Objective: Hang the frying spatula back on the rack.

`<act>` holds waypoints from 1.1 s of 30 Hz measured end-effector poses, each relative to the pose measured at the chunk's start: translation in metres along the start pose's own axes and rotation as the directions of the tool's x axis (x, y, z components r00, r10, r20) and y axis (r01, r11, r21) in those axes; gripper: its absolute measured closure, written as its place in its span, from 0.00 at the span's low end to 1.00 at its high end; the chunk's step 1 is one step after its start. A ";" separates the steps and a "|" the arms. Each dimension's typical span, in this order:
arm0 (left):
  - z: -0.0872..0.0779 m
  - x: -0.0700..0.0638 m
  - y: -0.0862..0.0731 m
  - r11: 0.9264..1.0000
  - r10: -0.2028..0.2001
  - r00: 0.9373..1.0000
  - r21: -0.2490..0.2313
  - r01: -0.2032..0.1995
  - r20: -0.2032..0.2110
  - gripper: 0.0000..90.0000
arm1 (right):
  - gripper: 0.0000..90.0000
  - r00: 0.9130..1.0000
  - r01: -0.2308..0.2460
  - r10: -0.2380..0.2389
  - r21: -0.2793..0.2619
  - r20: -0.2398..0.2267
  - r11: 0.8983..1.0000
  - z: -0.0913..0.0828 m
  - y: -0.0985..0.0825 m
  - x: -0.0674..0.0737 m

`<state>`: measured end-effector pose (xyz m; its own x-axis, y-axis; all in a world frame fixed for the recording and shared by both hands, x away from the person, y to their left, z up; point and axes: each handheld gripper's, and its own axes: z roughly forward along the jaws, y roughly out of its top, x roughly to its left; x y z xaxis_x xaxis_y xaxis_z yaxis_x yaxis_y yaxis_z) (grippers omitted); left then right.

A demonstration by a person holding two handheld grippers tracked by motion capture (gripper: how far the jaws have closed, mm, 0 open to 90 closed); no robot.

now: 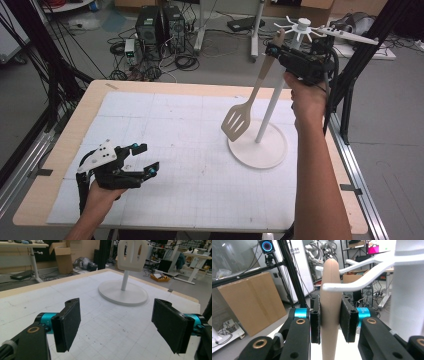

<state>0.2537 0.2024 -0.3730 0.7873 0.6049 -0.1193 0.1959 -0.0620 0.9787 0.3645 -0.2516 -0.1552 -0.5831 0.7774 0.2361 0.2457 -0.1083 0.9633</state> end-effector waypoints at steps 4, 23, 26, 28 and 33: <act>0.000 0.001 0.000 1.000 -0.001 1.000 -0.006 0.001 -0.005 0.26 | 0.78 0.999 0.030 -0.030 -0.007 0.028 1.000 -0.006 -0.004 0.002; -0.005 0.015 -0.021 0.999 -0.045 0.998 0.002 0.045 -0.051 0.23 | 0.25 0.971 0.074 -0.099 0.119 0.216 0.990 -0.081 -0.141 -0.010; -0.005 0.016 -0.023 0.999 -0.043 0.998 -0.003 0.043 -0.053 0.23 | 0.21 0.966 0.141 -0.168 0.141 0.199 0.980 -0.096 -0.182 -0.009; -0.006 0.017 -0.024 0.999 -0.045 0.997 -0.006 0.045 -0.056 0.23 | 0.21 0.965 0.152 -0.177 0.140 0.191 0.978 -0.098 -0.189 -0.008; -0.008 0.018 -0.027 0.999 -0.048 0.997 -0.016 0.047 -0.066 0.24 | 0.19 0.972 0.153 -0.175 0.138 0.158 0.979 -0.109 -0.222 -0.006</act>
<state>0.2580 0.2213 -0.3999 0.7364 0.6585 -0.1551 0.2233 -0.0202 0.9745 0.2293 -0.2993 -0.3563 -0.4873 0.8723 0.0411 0.2578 0.0987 0.9612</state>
